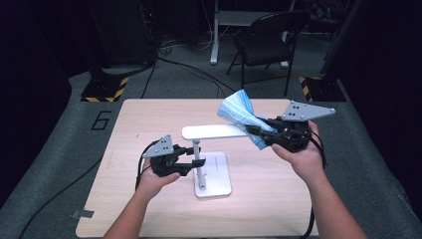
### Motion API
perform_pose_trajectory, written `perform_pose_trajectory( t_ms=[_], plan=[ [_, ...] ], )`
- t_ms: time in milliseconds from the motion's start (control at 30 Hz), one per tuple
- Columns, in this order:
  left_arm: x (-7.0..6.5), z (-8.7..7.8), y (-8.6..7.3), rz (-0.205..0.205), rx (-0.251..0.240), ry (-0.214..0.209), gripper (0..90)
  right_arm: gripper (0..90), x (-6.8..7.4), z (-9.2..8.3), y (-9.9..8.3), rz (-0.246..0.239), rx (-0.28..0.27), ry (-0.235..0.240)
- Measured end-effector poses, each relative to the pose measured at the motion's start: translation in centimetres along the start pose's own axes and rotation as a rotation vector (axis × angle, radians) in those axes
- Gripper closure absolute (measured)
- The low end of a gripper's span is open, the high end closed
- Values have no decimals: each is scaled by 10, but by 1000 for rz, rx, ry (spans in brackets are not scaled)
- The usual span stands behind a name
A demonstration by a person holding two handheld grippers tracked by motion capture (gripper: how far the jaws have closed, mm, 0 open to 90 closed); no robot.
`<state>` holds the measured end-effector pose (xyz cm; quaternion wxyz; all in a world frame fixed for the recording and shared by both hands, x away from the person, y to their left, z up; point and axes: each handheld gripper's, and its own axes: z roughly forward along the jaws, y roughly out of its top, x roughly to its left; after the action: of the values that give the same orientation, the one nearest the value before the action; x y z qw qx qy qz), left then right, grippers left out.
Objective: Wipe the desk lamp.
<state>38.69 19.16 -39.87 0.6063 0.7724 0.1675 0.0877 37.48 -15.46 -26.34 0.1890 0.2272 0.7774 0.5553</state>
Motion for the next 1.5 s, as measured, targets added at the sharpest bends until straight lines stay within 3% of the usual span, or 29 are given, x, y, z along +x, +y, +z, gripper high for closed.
perform_pose_trajectory(
  t_ms=[600, 733, 1500],
  plan=[
    [-3, 7, 1, -3, -1, 7, 516, 712, 15, 21, 13, -22, -8, 49],
    [-4, 9, 1, -4, 0, 12, 516, 712, 15, 23, 14, -5, -8, 58],
    [-5, 10, 1, 2, 8, 23, 518, 711, 34, 47, 28, -44, -9, 118]
  ],
)
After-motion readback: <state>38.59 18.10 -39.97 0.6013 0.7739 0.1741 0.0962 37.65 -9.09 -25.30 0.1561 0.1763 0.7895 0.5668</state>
